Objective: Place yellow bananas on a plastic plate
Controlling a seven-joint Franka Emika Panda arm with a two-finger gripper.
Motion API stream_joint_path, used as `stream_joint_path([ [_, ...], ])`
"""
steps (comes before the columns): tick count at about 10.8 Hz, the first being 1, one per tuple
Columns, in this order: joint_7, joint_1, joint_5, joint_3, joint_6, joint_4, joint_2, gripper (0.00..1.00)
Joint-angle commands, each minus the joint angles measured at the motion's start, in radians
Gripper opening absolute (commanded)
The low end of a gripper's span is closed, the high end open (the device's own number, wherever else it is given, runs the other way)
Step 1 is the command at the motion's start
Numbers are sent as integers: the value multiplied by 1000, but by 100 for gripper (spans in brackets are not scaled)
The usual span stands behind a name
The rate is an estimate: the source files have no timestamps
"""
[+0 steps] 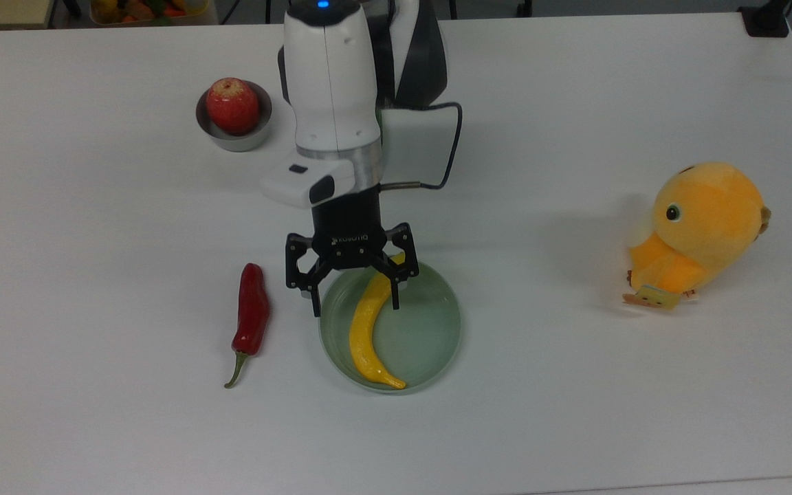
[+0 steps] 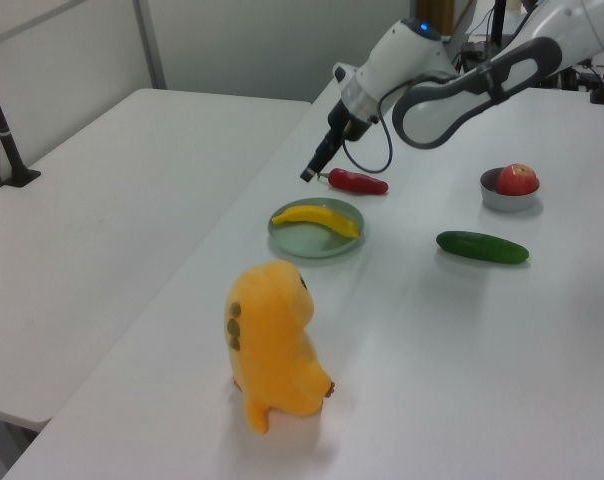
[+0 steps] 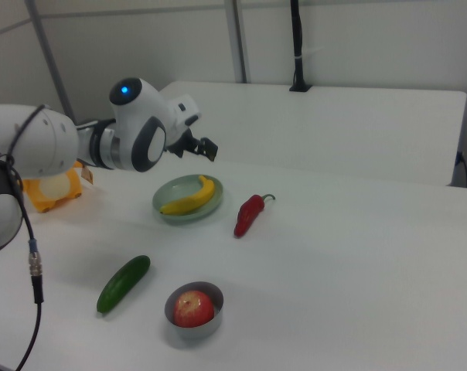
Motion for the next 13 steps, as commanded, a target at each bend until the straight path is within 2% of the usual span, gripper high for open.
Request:
stream_joint_path([
  [1, 16, -4, 2, -15, -264, -35, -195, 100],
  [5, 111, -33, 13, -15, -776, -36, -445, 100],
  [6, 144, -33, 49, -27, -891, -36, -496, 100],
  [7, 157, -24, 86, -60, -1002, -36, -536, 100],
  [8, 157, -23, 103, -67, -1102, -39, -566, 100],
  [10, 157, 5, 103, -91, -1198, -42, -588, 100],
  [11, 155, 32, 106, -122, -1204, -53, -603, 100],
  [13, 105, 48, 176, -165, -1161, -67, -604, 100],
])
